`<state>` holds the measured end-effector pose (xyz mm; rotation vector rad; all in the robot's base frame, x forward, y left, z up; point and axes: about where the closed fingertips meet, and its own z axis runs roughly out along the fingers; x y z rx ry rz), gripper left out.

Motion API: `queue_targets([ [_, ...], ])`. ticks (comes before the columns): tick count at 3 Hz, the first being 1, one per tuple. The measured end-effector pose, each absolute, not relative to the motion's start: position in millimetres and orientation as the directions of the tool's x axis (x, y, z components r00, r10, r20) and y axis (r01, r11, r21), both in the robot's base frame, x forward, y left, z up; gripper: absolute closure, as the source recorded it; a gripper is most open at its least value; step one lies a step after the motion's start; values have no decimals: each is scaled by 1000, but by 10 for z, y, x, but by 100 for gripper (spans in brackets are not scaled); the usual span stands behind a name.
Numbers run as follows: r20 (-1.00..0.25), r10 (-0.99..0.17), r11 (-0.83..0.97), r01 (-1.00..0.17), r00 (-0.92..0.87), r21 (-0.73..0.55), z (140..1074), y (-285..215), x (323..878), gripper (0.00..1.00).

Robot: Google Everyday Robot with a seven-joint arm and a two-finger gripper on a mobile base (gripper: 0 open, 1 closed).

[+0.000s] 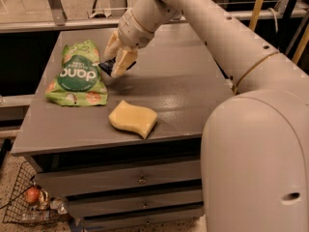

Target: Move rxbar blueberry near green rice chip bag

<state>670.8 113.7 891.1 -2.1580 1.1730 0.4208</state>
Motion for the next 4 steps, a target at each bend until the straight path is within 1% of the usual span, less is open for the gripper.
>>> queue_targets([
  [1, -549, -629, -401, -834, 551, -379, 8892, 1161, 6707, 83],
  [2, -550, -627, -404, -834, 552, -376, 8869, 1186, 6706, 61],
  [3, -552, -625, -407, -834, 552, -373, 8844, 1212, 6704, 35],
  [4, -553, -624, -409, -834, 552, -370, 8822, 1236, 6702, 13],
])
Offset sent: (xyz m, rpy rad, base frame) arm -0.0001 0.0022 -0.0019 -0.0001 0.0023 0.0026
